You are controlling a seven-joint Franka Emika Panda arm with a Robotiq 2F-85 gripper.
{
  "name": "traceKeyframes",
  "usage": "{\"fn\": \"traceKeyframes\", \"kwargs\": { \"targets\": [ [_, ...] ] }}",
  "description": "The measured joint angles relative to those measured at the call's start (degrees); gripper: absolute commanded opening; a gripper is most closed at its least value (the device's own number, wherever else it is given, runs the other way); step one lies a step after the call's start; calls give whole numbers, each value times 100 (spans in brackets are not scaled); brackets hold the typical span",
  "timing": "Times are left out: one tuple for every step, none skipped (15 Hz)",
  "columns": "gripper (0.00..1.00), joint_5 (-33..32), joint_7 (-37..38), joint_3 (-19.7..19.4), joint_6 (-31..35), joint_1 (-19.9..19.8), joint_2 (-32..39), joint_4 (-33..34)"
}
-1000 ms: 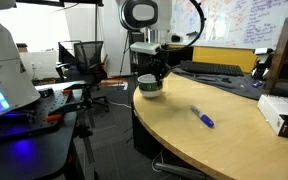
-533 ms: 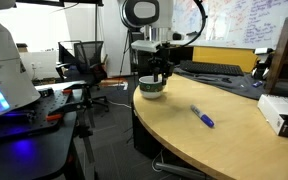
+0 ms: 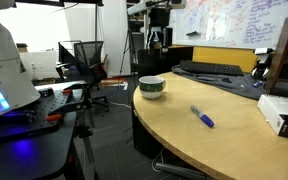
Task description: Move the cup to the bottom of the table
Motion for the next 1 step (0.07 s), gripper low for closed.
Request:
{"fn": "traceKeyframes", "kwargs": {
  "targets": [
    [100,-24,110,-56,-197,40,-211,-3]
  ]
}}
